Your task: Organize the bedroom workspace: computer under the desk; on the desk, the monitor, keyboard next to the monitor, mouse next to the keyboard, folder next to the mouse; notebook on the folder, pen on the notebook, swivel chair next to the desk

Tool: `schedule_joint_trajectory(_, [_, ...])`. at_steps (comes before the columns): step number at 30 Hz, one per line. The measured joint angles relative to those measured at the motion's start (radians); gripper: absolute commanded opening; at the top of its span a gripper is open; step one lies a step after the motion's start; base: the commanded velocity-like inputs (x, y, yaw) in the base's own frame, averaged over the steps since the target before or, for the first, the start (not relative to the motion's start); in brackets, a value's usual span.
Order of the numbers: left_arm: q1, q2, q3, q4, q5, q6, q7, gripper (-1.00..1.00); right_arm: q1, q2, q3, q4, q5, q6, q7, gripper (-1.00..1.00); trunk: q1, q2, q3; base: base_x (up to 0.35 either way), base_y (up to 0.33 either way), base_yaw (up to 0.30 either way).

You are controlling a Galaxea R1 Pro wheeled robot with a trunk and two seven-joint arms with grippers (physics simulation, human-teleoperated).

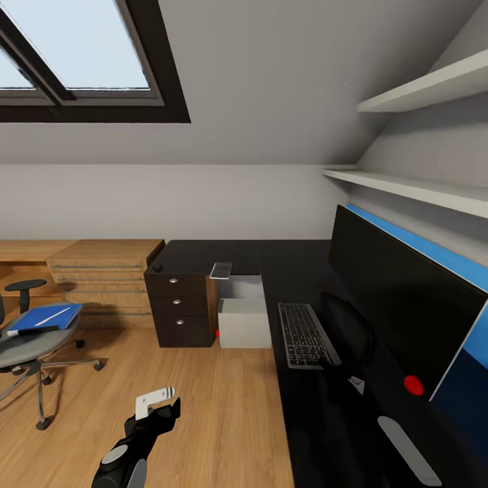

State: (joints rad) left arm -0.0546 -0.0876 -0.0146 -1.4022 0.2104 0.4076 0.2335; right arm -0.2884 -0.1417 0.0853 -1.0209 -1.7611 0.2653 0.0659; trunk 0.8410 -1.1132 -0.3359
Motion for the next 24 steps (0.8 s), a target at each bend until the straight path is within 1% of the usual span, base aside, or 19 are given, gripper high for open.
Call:
schedule_joint_trajectory(5, [0.0,0.0,0.0,0.0,0.0,0.0,0.0,1.0,-0.001,0.003,0.0,0.001,0.002,0.0,-0.005,-1.0,0.0,0.0,0.0,0.0,0.0,0.0])
schedule_joint_trajectory(10, [0.0,0.0,-0.001,0.0,0.0,0.0,0.0,1.0,-0.004,0.009,0.002,0.004,0.02,0.0,-0.006,-1.0,0.0,0.0,0.0,0.0,0.0,0.0])
schedule_joint_trajectory(17, [0.0,0.0,-0.001,0.0,0.0,0.0,0.0,1.0,-0.024,0.014,0.002,0.027,0.051,0.003,-0.003,-1.0,0.0,0.0,0.0,0.0,0.0,0.0])
schedule_joint_trajectory(24, [0.0,0.0,-0.001,0.0,0.0,0.0,0.0,1.0,-0.025,0.018,0.002,0.026,0.052,0.001,0.0,-1.0,0.0,0.0,0.0,0.0,0.0,0.0])
